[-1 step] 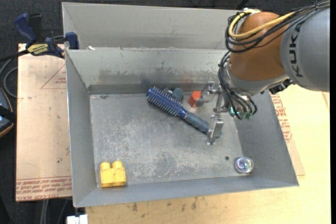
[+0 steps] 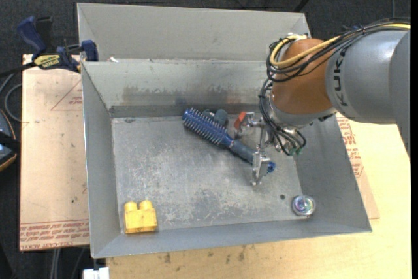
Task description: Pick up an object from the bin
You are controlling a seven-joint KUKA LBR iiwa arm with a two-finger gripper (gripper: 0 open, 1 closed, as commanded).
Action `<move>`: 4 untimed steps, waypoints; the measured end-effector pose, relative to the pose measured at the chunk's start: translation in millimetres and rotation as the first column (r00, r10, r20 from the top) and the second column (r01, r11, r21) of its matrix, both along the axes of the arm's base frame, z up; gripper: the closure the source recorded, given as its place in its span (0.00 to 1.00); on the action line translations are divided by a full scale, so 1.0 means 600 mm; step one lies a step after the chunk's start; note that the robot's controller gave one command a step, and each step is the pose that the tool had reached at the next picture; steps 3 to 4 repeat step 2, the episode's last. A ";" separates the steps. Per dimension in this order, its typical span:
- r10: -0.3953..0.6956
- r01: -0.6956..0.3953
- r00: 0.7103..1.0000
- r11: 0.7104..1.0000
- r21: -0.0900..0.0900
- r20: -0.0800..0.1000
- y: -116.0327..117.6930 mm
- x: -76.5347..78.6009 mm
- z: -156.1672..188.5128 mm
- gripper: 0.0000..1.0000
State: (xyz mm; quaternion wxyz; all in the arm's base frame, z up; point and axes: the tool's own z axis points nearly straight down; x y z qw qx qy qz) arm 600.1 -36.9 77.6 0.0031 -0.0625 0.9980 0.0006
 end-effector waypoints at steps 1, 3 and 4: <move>0.001 -0.001 1.000 1.000 -0.001 0.000 0.000 0.000 0.004 1.00; 0.061 -0.061 0.998 0.998 -0.002 0.004 0.018 -0.001 0.274 1.00; 0.061 -0.061 0.998 0.998 -0.002 0.004 0.018 -0.001 0.274 1.00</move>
Offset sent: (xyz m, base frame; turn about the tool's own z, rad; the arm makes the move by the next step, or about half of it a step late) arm 0.0000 0.0000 0.0000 0.0000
